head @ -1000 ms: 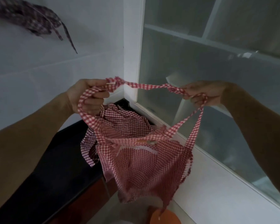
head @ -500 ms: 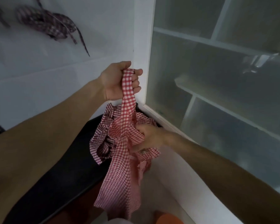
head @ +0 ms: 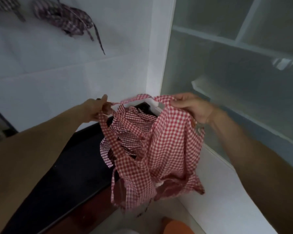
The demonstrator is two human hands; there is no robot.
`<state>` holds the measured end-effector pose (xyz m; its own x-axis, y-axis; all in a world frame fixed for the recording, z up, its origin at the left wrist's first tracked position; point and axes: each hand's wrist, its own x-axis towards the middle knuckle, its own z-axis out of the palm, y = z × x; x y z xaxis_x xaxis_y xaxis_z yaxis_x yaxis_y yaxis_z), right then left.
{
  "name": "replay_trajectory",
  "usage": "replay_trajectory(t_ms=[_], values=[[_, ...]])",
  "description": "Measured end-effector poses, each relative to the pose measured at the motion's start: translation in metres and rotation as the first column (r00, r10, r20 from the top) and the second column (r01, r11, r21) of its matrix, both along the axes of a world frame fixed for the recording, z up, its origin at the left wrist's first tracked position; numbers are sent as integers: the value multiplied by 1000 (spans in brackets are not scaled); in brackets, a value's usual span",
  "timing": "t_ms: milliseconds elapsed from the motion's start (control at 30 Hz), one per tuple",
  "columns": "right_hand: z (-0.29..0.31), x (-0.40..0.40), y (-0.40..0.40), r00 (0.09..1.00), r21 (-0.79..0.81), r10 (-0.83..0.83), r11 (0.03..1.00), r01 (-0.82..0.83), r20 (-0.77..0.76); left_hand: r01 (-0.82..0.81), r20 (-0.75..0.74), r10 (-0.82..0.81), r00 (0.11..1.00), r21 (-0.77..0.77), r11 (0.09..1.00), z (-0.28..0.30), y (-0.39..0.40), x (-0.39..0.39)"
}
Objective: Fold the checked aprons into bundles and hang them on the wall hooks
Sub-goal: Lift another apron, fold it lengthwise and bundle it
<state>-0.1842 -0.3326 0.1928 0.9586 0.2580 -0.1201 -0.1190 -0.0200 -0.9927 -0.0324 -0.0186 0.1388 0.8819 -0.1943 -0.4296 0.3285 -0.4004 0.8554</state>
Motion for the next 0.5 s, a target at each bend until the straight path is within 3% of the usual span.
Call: replay_trajectory(t_ms=[167, 267, 333, 400, 500], values=[[34, 10, 14, 985, -2, -146, 989, 146, 91, 316, -263, -299, 918, 25, 948, -47, -5, -16], [41, 24, 22, 967, -110, -239, 963, 247, 84, 547, -315, -549, 774, -104, 831, -74, -26, -33], [47, 35, 25, 947, -241, -306, 916, 320, 95, 710, -279, -729, 625, -185, 680, -83, -39, -47], [55, 40, 29, 927, -346, -357, 860, 375, 117, 814, -203, -818, 539, -125, 567, -88, -45, -59], [73, 38, 37, 903, -406, -410, 809, 425, 129, 818, -82, -814, 575, 93, 568, -95, -42, -58]])
